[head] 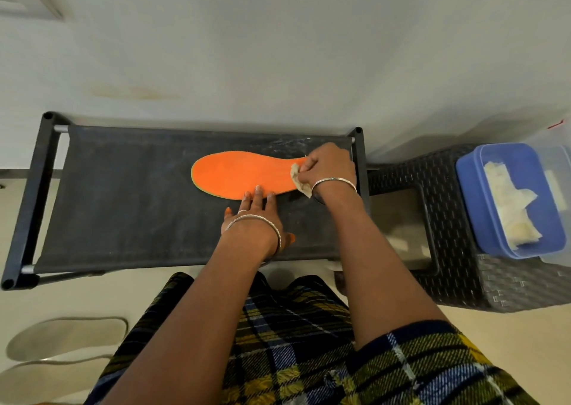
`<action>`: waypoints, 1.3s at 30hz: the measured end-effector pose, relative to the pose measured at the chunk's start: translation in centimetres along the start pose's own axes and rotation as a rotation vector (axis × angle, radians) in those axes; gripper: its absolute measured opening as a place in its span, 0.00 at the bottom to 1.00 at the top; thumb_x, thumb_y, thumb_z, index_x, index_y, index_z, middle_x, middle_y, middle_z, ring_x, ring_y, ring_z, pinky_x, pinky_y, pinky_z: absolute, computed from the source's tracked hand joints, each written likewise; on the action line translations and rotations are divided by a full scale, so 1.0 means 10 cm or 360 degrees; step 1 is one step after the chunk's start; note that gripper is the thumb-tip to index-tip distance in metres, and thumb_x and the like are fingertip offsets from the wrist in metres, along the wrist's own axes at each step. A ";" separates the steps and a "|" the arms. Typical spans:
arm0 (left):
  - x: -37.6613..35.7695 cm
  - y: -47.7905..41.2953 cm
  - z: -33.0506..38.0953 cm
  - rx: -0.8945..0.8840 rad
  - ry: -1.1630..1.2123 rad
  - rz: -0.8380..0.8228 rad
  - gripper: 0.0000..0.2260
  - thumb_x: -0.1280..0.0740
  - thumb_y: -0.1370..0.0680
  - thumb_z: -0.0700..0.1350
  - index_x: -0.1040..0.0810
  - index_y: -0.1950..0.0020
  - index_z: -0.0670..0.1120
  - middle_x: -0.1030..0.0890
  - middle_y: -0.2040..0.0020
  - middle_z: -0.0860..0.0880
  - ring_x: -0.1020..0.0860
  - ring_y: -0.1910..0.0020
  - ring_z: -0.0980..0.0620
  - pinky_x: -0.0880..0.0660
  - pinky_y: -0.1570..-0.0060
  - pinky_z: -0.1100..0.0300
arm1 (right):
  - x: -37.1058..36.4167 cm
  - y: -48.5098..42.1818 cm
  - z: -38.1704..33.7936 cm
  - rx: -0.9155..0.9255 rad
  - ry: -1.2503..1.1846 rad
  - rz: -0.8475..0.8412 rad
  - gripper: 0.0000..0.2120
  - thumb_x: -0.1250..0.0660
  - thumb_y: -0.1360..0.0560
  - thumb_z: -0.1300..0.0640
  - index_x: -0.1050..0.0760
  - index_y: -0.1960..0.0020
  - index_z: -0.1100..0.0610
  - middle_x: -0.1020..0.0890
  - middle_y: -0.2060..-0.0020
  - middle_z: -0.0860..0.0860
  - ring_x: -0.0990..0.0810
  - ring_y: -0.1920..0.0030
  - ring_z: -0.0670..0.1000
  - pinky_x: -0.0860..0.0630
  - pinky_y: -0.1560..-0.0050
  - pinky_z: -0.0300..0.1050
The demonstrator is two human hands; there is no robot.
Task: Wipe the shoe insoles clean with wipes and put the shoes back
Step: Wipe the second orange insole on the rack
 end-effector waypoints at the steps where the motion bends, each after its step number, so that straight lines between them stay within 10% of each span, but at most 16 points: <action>1: 0.00 0.00 0.00 -0.0001 0.0003 -0.0001 0.41 0.39 0.21 0.61 0.64 0.21 0.51 0.67 0.22 0.49 0.62 0.22 0.47 0.54 0.25 0.40 | 0.00 0.01 -0.01 0.0001 -0.0002 0.0013 0.08 0.25 0.33 0.50 0.16 0.59 0.54 0.15 0.57 0.52 0.16 0.53 0.56 0.19 0.48 0.50; 8: -0.01 -0.04 -0.01 0.0015 0.0024 -0.0003 0.42 0.38 0.22 0.61 0.65 0.21 0.52 0.67 0.22 0.50 0.62 0.22 0.47 0.54 0.26 0.40 | -0.25 0.21 -0.54 0.0393 0.0028 -0.0256 0.02 0.25 0.29 0.54 0.14 0.58 0.51 0.13 0.56 0.48 0.16 0.54 0.51 0.20 0.47 0.48; 16: 0.01 -0.01 0.00 -0.0022 0.0020 -0.0007 0.41 0.39 0.21 0.62 0.63 0.21 0.51 0.67 0.22 0.49 0.62 0.22 0.46 0.54 0.25 0.40 | 0.17 0.01 0.10 -0.0142 0.0124 0.0114 0.12 0.28 0.28 0.50 0.18 0.51 0.57 0.17 0.51 0.57 0.17 0.50 0.61 0.21 0.51 0.49; 24: -0.01 -0.07 -0.01 -0.0010 0.0029 0.0019 0.42 0.38 0.22 0.63 0.64 0.21 0.52 0.66 0.22 0.49 0.62 0.22 0.47 0.54 0.26 0.41 | -0.29 0.15 -0.54 0.0387 0.0129 -0.0345 0.02 0.25 0.30 0.55 0.14 0.58 0.51 0.14 0.55 0.48 0.17 0.51 0.51 0.20 0.47 0.47; 31: 0.02 -0.02 -0.01 -0.0048 0.0027 0.0003 0.41 0.39 0.22 0.62 0.63 0.21 0.51 0.66 0.22 0.49 0.62 0.22 0.46 0.53 0.25 0.40 | 0.16 -0.03 0.12 -0.0181 0.0267 -0.0020 0.20 0.22 0.33 0.46 0.20 0.49 0.58 0.17 0.46 0.57 0.18 0.46 0.61 0.22 0.49 0.49; 39: -0.01 -0.07 -0.01 -0.0031 0.0047 -0.0010 0.42 0.38 0.22 0.62 0.64 0.21 0.53 0.66 0.22 0.49 0.63 0.22 0.46 0.54 0.26 0.39 | -0.31 0.12 -0.52 0.0269 0.0174 -0.0302 0.08 0.28 0.31 0.54 0.15 0.54 0.54 0.14 0.54 0.51 0.16 0.51 0.54 0.19 0.48 0.50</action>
Point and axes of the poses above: each hand's wrist, its own y-axis away from the middle knuckle, its own x-axis out of the back of the hand, z = x × y, the point moved 9 cm from there along -y, towards the middle knuckle
